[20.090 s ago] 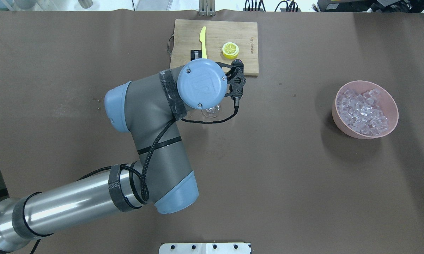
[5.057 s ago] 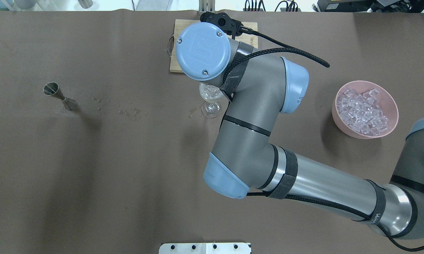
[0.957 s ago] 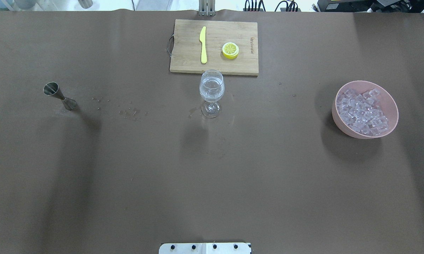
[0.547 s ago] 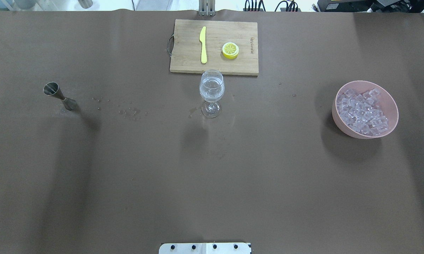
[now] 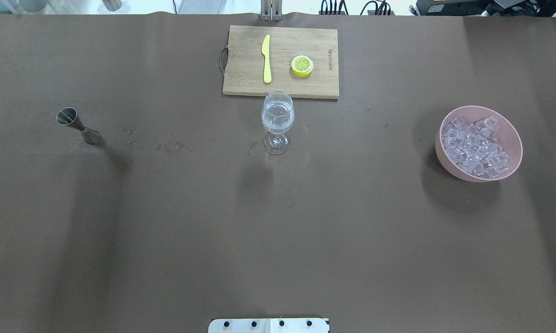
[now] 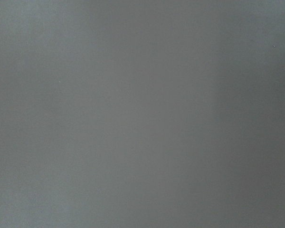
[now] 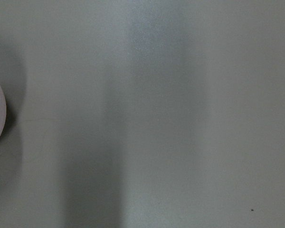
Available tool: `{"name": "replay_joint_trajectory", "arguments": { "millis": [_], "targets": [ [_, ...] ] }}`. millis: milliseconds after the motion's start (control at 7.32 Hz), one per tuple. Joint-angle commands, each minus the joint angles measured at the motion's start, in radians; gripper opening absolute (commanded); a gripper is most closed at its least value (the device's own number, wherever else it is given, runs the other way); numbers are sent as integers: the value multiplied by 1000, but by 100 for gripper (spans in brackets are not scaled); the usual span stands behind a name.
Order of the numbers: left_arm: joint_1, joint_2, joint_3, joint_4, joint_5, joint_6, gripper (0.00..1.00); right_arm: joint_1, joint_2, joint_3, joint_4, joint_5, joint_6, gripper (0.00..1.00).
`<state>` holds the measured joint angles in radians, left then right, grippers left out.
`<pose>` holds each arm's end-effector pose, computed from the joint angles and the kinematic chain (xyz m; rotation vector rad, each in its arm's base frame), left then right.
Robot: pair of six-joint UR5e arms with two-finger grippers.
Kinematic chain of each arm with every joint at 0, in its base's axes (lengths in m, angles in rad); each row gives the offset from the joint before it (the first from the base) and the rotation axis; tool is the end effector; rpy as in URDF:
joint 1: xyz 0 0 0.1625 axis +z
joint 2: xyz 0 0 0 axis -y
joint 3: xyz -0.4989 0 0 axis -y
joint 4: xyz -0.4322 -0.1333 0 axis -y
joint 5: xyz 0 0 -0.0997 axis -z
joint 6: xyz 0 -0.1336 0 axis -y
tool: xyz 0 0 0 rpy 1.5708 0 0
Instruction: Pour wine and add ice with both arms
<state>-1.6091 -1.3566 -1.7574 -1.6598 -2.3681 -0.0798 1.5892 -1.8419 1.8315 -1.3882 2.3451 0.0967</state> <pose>-0.0542 -0.4295 0.7490 0.0416 0.7983 -0.0873 0.0475 -0.4124 0.7247 0.1331 -0.7781 0.0424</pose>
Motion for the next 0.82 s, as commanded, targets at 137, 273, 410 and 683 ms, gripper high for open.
{"name": "replay_joint_trajectory", "arguments": {
  "millis": [137, 273, 410, 683],
  "targets": [
    [0, 2, 4, 0, 0, 0, 98, 2, -3, 9, 0, -1, 0, 100],
    [0, 2, 6, 0, 0, 0, 98, 2, -3, 9, 0, -1, 0, 100],
    [0, 8, 6, 0, 0, 0, 98, 5, -7, 17, 0, -1, 1, 100],
    [0, 14, 9, 0, 0, 0, 98, 5, -10, 23, 0, 0, 0, 100]
  ]
}}
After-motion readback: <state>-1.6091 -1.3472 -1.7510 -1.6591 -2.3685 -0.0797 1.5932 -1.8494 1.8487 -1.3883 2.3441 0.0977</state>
